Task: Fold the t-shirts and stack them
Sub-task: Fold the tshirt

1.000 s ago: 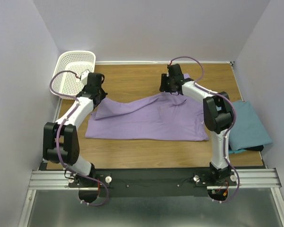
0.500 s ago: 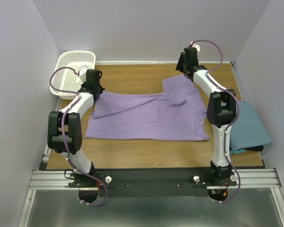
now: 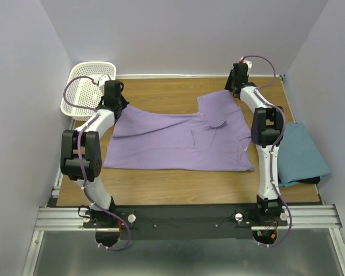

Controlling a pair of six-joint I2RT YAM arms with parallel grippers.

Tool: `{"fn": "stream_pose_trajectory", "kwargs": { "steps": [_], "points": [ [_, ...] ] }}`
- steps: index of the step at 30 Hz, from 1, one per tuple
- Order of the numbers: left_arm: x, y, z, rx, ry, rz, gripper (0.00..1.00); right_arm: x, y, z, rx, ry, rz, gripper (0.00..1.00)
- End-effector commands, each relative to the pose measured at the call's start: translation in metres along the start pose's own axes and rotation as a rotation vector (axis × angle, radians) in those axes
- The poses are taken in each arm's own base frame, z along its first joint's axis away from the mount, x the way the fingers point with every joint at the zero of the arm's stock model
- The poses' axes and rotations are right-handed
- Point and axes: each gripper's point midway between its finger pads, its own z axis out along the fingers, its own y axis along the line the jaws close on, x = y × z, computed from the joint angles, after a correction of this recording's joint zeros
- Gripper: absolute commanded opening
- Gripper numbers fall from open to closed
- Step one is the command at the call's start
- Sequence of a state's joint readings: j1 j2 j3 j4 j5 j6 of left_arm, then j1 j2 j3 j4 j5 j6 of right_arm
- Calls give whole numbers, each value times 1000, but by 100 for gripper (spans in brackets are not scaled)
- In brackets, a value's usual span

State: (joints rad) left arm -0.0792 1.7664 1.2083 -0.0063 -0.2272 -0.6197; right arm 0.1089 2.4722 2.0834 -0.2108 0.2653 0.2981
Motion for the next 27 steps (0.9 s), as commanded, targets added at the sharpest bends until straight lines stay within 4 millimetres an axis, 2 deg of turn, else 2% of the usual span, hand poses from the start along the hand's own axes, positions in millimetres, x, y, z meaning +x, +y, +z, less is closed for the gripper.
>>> {"fn": "stream_pose_trajectory", "kwargs": {
  "steps": [1,4,10,14,18,21,22,24,27],
  "points": [
    [-16,-13,7,54,-34,12,0,25,13,16,-52,48,-6,55],
    [-16,-15,8,62,-31,14,0,40,16,23,-60,78,5,53],
    [-17,-18,10,74,-36,10,0,45,17,20,-74,99,13,51],
    [-18,-18,10,76,-41,4,0,62,21,19,-100,143,22,47],
    [-19,-18,11,76,-43,-2,0,75,24,20,-116,177,24,35],
    [-17,-16,11,69,-44,-6,0,77,21,19,-102,184,32,21],
    [-16,-14,12,64,-41,-6,0,74,20,18,-98,178,34,12],
    [-17,-12,12,65,-49,-9,0,67,19,16,-82,159,34,5],
    [-21,-12,11,71,-65,-12,0,50,14,12,-55,121,44,0]
  ]
}}
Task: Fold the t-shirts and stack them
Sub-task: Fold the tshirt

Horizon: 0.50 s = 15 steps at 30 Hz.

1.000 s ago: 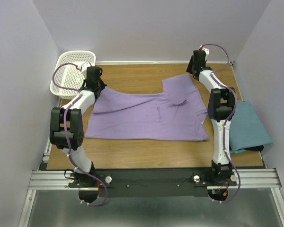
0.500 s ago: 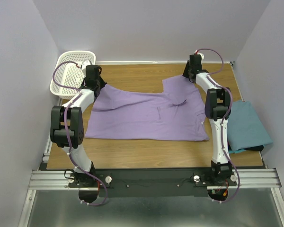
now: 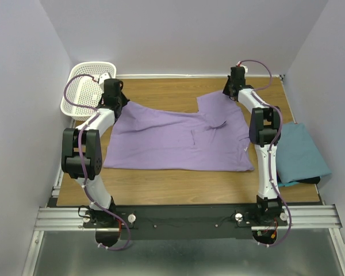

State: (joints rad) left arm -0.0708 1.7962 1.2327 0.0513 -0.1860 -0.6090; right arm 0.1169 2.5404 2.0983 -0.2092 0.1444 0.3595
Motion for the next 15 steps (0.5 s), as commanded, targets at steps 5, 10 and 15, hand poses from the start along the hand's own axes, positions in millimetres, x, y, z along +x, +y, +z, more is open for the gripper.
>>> {"fn": "stream_pose_trajectory", "kwargs": {
  "steps": [5,10,15],
  "points": [
    [-19,3,4,10,-69,-3,0,-24,-13,-16,65,-37,56,1],
    [-23,9,10,2,-83,2,0,-68,-23,-32,34,-109,137,1],
    [-22,12,14,0,-89,5,0,-93,-25,-44,-20,-140,191,0]
  ]
}}
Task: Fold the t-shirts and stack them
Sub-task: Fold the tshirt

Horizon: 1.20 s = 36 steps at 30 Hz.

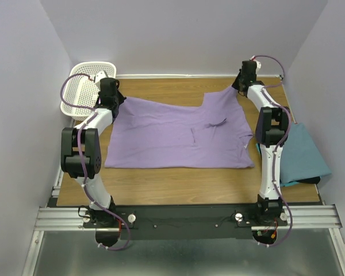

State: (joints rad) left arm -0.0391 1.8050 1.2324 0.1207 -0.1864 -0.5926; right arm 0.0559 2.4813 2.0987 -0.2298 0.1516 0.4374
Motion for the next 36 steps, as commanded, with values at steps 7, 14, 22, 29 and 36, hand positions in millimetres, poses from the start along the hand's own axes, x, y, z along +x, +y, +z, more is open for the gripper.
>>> {"fn": "stream_pose_trajectory", "kwargs": {
  "steps": [7,14,22,29,36],
  "points": [
    [-1,12,14,-23,-24,18,0,-73,20,-43,-161,-102,119,1],
    [3,14,19,-28,-15,10,0,-56,24,-62,-214,-46,112,0],
    [-2,19,17,-38,-23,3,0,-42,8,-102,-186,-41,112,0],
    [-1,26,12,-66,-25,7,0,-38,-4,-154,-169,-62,121,0],
    [-6,40,13,-97,-30,-3,0,-19,-14,-206,-190,-61,151,0]
  ]
}}
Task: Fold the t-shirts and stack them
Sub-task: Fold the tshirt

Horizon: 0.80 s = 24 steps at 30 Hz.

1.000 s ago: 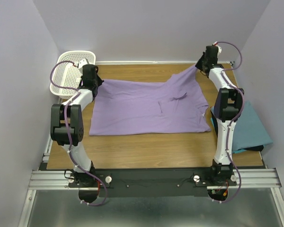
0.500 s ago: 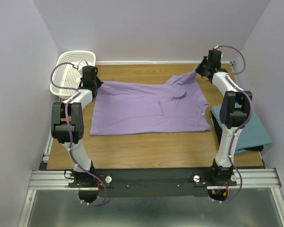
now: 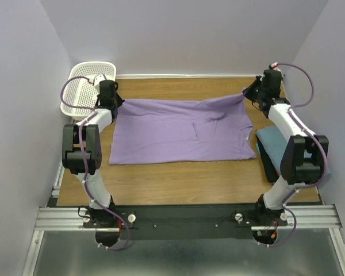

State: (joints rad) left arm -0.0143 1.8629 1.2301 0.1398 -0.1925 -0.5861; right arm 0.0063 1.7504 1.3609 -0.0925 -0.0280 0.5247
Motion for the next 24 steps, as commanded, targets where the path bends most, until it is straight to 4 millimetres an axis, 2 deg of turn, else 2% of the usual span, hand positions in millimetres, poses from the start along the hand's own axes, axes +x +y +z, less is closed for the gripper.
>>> {"fn": "stream_pose_trajectory", "kwargs": {
  "steps": [1,2,3,8,12,16,24],
  "points": [
    [-19,19,-4,-54,-52,-10,0,9,-4,-26,-4,-13,33,0],
    [-21,20,-5,-60,-57,-12,0,11,-5,-31,-4,-13,37,0],
    [-23,22,-5,-64,-61,-16,0,23,-12,-35,9,8,42,0],
    [-22,29,-10,-80,-58,-30,0,30,-15,-64,8,-11,68,0],
    [-18,32,-12,-85,-50,-41,0,35,-18,-79,6,-20,77,0],
    [-14,36,-16,-95,-47,-52,0,44,-21,-93,-2,-18,92,0],
    [-9,45,-30,-121,-51,-82,0,71,-39,-111,32,4,105,0]
  ]
}}
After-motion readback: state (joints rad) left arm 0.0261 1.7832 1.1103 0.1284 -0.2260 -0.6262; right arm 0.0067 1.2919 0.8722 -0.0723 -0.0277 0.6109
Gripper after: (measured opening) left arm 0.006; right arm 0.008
